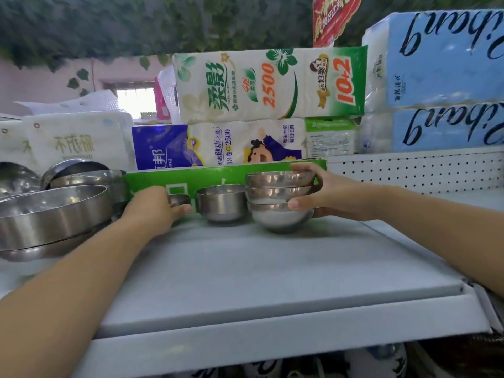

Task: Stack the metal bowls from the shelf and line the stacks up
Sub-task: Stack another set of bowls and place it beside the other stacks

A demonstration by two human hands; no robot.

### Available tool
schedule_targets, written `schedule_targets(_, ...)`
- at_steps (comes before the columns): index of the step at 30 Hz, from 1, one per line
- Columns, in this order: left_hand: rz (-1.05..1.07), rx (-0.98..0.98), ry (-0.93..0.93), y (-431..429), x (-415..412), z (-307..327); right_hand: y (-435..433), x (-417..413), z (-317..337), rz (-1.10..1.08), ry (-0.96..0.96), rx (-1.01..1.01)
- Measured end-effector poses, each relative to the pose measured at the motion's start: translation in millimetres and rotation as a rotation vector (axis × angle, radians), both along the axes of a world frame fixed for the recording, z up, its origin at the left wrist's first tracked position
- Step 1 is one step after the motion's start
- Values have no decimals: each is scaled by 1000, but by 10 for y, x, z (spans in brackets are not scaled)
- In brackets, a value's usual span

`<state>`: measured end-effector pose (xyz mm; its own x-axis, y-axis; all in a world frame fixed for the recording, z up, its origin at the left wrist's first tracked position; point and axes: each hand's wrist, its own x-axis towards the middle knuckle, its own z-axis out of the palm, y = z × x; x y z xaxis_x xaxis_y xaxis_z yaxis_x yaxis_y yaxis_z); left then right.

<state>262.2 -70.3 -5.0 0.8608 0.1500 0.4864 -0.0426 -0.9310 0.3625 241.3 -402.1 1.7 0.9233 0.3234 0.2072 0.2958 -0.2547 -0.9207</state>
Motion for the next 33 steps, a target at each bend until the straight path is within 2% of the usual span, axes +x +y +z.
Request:
schedule_targets(5, 31, -36, -24, 35, 10, 3, 29, 72, -88, 11, -6, 22)
schedule_targets(12, 9, -192, -274, -27, -69, 45, 82, 95, -123, 15, 12, -8)
schedule_targets(16, -95, -207, -500, -139, -161, 79, 121, 14, -112, -6, -22, -26)
schedule_targets(20, -322, -255, -665, -367, -338, 194, 103, -34, -53, -1, -50, 23)
schedule_targets(24, -523, -237, -633, -642, -493, 379, 47, -5, -52, -8, -57, 13)
schedule_targets(29, -620, -146, -533, -1006, -617, 500, 51, -4, -74, -1, -36, 7)
schedule_targets(33, -681, -187, -428, -1120, -513, 353, 30, 23, -113, 20, -46, -47)
